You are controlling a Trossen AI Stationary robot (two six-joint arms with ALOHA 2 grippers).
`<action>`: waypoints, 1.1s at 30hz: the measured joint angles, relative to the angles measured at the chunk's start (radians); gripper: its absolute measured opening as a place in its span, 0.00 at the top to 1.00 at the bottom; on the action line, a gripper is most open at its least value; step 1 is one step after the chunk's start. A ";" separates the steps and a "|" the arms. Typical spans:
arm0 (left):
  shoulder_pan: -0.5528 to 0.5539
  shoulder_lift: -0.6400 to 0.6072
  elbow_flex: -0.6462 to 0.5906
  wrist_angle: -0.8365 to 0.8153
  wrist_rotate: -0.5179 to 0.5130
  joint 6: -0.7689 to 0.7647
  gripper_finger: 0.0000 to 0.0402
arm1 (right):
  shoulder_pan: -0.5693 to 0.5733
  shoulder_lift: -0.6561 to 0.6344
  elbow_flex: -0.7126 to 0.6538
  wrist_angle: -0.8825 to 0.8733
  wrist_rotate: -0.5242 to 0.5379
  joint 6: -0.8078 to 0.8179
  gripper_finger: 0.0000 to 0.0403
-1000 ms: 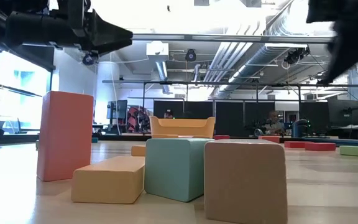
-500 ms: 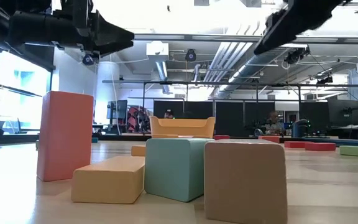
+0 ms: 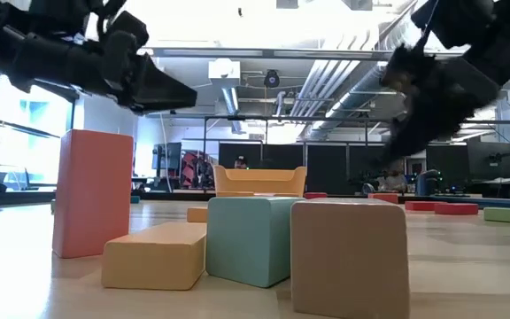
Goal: Sort blocks by size
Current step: Put the small orange block into the yellow bin
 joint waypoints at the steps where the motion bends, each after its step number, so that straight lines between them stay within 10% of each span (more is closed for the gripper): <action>1: 0.000 0.014 0.009 0.002 -0.002 0.000 0.56 | -0.005 0.006 -0.012 0.065 0.001 -0.028 0.47; 14: -0.044 0.261 0.162 -0.073 0.022 0.147 0.56 | -0.038 0.192 0.077 0.168 0.032 -0.307 0.47; 22: -0.072 0.220 0.371 -0.835 0.195 0.209 0.56 | -0.037 0.211 0.143 0.090 0.004 -0.286 0.47; 33: -0.086 0.269 0.384 -0.699 0.445 0.049 0.56 | -0.037 0.273 0.122 0.285 0.148 -0.167 0.47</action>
